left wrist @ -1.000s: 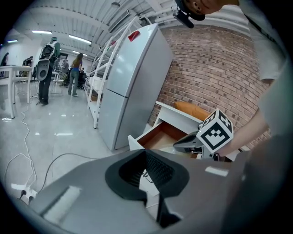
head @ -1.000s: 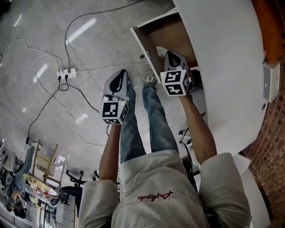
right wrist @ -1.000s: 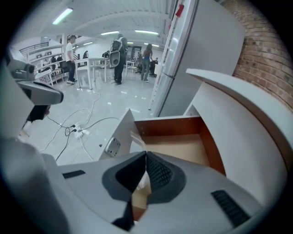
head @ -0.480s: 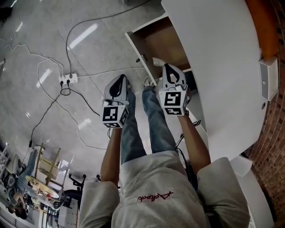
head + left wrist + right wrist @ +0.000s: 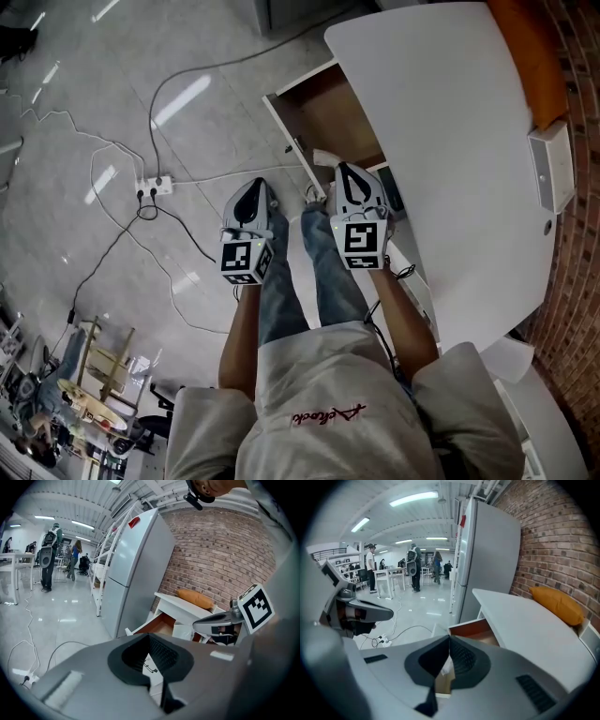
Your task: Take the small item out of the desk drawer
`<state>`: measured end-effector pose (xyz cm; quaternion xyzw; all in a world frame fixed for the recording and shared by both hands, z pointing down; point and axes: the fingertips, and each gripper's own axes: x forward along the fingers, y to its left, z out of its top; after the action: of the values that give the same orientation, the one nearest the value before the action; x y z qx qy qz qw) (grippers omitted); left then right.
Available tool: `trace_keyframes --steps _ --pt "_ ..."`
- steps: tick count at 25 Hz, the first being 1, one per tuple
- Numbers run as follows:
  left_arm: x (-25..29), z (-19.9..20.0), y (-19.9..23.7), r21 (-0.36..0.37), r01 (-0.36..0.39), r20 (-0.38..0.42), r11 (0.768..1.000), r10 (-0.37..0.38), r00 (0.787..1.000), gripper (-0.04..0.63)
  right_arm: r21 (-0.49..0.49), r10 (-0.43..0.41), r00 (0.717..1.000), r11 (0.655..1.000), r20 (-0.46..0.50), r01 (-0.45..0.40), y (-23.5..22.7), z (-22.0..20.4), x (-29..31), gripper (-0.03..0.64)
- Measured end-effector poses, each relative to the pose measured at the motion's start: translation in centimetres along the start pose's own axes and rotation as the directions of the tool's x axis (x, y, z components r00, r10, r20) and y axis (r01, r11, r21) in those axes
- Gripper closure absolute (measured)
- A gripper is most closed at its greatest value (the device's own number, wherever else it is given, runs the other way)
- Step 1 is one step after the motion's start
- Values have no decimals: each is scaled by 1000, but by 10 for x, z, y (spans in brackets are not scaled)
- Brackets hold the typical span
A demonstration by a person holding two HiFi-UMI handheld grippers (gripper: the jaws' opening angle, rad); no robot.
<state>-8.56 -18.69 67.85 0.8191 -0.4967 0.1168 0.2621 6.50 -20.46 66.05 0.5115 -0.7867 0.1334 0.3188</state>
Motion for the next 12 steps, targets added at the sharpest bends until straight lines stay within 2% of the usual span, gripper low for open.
trace_keyframes --steps 12 --pt "-16 68 -5 13 -13 61 1000 12 998 586 58 -40 995 998 92 35 -20 67 -30 604"
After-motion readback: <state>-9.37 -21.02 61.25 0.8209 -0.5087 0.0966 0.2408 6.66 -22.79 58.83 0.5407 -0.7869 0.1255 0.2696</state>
